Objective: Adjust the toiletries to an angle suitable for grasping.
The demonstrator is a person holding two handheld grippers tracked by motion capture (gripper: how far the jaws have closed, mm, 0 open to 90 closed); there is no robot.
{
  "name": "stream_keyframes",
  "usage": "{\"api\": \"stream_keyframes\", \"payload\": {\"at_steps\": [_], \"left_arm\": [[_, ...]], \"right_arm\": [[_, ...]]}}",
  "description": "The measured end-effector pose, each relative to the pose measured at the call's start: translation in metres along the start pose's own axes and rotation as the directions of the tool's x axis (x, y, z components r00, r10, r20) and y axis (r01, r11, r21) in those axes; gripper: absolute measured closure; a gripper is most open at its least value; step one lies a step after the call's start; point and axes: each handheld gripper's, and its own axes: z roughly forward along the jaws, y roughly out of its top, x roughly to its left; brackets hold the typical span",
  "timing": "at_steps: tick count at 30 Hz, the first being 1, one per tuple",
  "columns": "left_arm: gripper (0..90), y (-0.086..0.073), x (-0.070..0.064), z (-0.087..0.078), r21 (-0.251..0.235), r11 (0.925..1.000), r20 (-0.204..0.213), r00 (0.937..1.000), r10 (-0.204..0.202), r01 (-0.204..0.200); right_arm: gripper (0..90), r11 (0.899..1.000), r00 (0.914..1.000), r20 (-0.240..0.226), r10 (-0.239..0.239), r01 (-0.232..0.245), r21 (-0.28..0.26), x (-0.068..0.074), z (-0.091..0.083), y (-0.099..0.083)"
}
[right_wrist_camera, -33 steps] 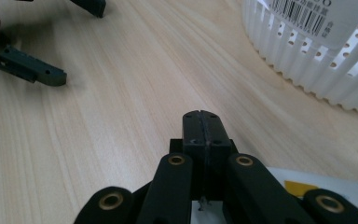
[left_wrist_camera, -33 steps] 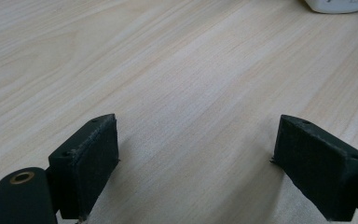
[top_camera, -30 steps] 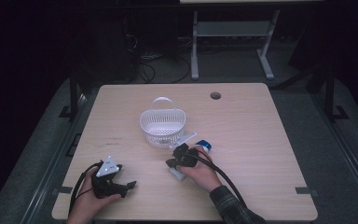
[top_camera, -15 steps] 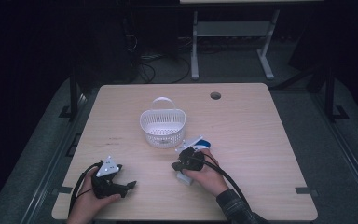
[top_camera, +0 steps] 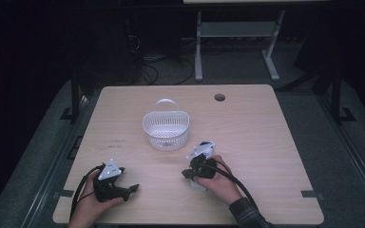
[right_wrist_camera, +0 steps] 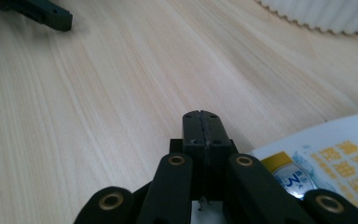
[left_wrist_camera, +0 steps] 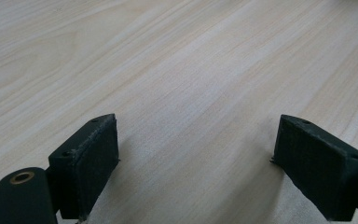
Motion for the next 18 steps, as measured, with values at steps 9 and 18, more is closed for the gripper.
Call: {"api": "stream_keyframes", "payload": {"at_steps": [9,18], "left_arm": [[13.3,0.0,0.0,0.0,0.0,1.0,0.0,1.0,0.0,0.0],[13.3,0.0,0.0,0.0,0.0,1.0,0.0,1.0,0.0,0.0]], "right_arm": [[89.9,1.0,0.9998,0.011,0.014,-0.014,0.0,-0.002,-0.012,-0.014],[89.9,0.999,0.9985,0.036,0.041,-0.04,-0.008,-0.009,-0.032,-0.031]]}}
